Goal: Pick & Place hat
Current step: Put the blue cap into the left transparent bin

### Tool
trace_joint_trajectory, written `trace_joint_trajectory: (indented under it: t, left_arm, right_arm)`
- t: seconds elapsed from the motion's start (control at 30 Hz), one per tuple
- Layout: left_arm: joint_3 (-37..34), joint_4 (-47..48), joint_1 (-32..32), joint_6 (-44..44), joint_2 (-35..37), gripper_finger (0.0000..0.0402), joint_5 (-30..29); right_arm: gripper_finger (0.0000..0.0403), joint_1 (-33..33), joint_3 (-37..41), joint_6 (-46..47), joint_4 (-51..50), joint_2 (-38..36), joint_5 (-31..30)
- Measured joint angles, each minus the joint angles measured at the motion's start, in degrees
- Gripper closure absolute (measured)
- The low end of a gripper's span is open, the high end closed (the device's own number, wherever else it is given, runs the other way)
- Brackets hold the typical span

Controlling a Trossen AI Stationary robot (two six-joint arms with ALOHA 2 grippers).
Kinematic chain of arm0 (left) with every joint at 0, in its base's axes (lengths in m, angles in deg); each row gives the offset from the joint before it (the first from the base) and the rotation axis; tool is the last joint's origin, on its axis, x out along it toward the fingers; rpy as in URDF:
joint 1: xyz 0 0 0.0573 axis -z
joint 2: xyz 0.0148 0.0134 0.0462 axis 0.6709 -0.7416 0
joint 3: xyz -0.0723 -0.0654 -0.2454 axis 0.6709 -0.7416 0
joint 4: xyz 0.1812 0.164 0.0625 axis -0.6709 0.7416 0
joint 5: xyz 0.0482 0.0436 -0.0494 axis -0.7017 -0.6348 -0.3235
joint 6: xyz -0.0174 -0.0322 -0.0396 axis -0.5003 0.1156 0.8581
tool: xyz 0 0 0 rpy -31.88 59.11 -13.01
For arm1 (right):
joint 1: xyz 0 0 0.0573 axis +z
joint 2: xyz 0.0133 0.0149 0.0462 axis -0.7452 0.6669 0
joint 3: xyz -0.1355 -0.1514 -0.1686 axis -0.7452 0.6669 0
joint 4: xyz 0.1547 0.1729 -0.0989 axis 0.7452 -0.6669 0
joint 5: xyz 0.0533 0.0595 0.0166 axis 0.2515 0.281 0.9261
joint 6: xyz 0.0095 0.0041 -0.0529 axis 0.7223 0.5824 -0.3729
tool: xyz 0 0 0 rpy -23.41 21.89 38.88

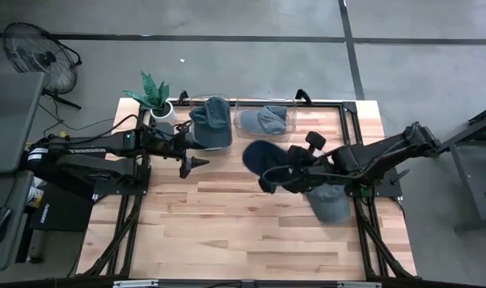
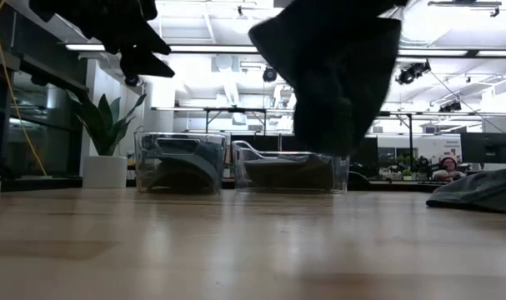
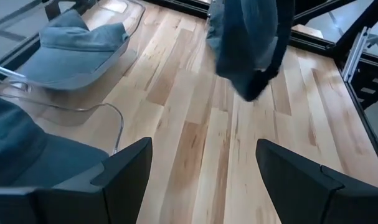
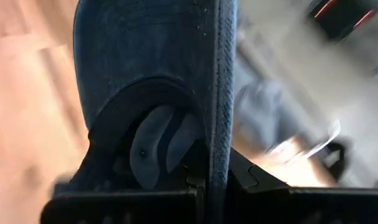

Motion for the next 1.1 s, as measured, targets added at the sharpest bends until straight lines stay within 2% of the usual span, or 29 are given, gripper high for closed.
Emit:
trace_joint_trajectory:
  t: [0.23, 0.57, 0.83, 1.1]
  left_arm:
    - [0.0, -4.5, 0.0, 1.7, 0.4, 0.0117, -0.2]
    - [0.0, -9.8, 0.0, 5.2, 0.5, 0.0117, -0.1]
    - [0.0, -13.3, 0.1, 9.9, 0.0, 0.0117, -0.1]
    - [-0.1, -19.9, 0.0, 18.2, -3.8, 0.0117, 0.1]
  right_arm:
    - [0.0397, 2.5, 0.0, -15.7, 9.0, 5.5, -17.5]
    - [0.0397, 2.7, 0.1, -50.2, 29.8, 17.3, -35.8]
    - [0.0397, 2.7, 0.1, -68.0, 35.9, 20.4, -46.0]
    - [0.0397, 2.5, 0.1, -82.8, 38.3, 20.4, -46.3]
